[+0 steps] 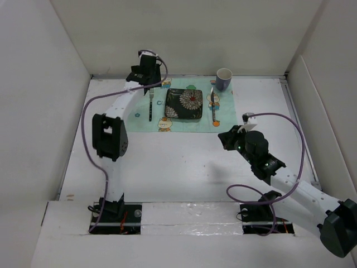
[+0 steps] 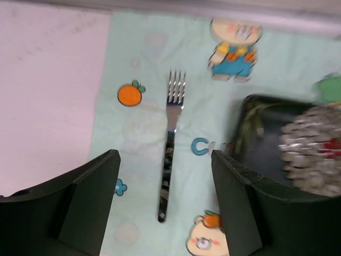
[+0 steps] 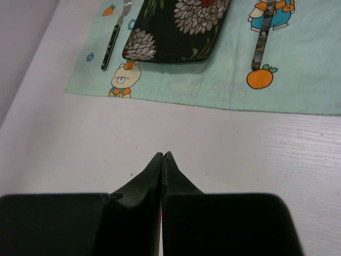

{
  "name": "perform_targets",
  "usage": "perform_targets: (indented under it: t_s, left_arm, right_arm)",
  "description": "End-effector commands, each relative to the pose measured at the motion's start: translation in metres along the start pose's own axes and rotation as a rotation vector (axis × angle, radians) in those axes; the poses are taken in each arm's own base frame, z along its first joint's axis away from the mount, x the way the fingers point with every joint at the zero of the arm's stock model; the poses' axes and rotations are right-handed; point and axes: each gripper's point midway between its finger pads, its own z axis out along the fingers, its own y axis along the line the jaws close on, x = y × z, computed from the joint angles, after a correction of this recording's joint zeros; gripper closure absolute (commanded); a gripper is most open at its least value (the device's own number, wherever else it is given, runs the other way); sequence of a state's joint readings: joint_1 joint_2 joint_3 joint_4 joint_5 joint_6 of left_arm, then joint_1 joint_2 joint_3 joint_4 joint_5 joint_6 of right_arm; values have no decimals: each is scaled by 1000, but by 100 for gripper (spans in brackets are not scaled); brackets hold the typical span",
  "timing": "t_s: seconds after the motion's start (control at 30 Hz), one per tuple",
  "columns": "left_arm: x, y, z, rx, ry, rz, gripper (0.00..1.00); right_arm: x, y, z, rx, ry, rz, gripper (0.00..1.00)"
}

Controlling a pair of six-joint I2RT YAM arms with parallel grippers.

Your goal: Set the dinner table for one person

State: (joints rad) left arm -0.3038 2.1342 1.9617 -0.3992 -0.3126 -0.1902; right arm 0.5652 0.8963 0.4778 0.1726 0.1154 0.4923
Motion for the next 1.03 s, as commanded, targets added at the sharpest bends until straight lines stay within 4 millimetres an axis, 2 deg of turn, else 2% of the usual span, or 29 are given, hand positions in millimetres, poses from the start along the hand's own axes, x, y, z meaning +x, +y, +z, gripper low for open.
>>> perform_targets:
  t_s: [0.0,0.03,0.07,0.1,0.13,0.17,0.2,0.23,0.27,0.3,0.33,0.37,0.4,0.43,0.47,0.5,0.53,0.57,0.6,0.63,0.67,0.83,0.9,1.0]
  left_arm:
    - [-92,11,-115,117,-257,-205,34]
    - [-109,16,-153,165,-329,-240,33]
    - [-89,17,-155,181,-297,-236,33]
    - [-84,12,-169,227,-296,-240,33]
    - [-97,19,-207,274,-369,-274,33]
    - [-69,21,-204,284,-327,-260,32]
    - [-59,19,-215,307,-335,-262,33]
    - [-68,26,-256,362,-435,-301,32]
    - [-33,29,-246,358,-387,-298,32]
    - [-36,41,-280,394,-466,-336,31]
    - [-26,46,-289,412,-476,-357,31]
    - [6,45,-281,423,-426,-371,30]
    - [7,58,-312,458,-501,-407,30]
    - [17,63,-318,465,-514,-424,30]
    - [39,69,-312,451,-500,-445,28]
    - [42,83,-337,468,-570,-475,27]
    - [48,91,-343,458,-588,-492,26]
    - [55,102,-345,425,-606,-512,25]
    - [58,114,-363,424,-649,-531,24]
    - [60,120,-369,416,-666,-539,24]
    - [58,130,-386,419,-712,-555,24]
    - [55,138,-403,431,-759,-565,24]
    - [57,137,-398,420,-746,-557,25]
    - [60,134,-387,401,-712,-551,19]
  right_arm:
    - [-32,20,-2,-53,-89,-2,100]
    - [-30,23,-3,-64,-84,-7,100]
    - [-31,25,-4,-69,-83,-7,100]
    - [-32,24,-5,-66,-88,-8,100]
    - [-31,26,-7,-70,-89,-7,100]
    - [-34,26,-8,-68,-103,-4,98]
    - [-38,27,-12,-77,-122,1,90]
    - [-37,29,-14,-86,-126,0,84]
    - [-41,29,-17,-83,-145,1,80]
    - [-50,30,-25,-91,-183,3,74]
    - [-53,32,-29,-97,-199,3,71]
    - [-55,30,-34,-95,-218,4,69]
    - [-61,33,-41,-111,-241,4,65]
    - [-70,40,-56,-147,-276,8,64]
    - [-78,44,-66,-173,-305,11,63]
    - [-86,45,-75,-185,-342,16,58]
    - [-102,52,-96,-227,-413,30,56]
    - [-113,51,-106,-221,-456,44,54]
    - [-120,50,-113,-217,-482,56,52]
    - [-126,49,-124,-220,-507,61,52]
    - [-134,46,-130,-194,-529,66,51]
    - [-137,41,-125,-144,-518,66,51]
    - [-132,40,-115,-124,-483,49,51]
    - [-129,38,-109,-100,-454,50,51]
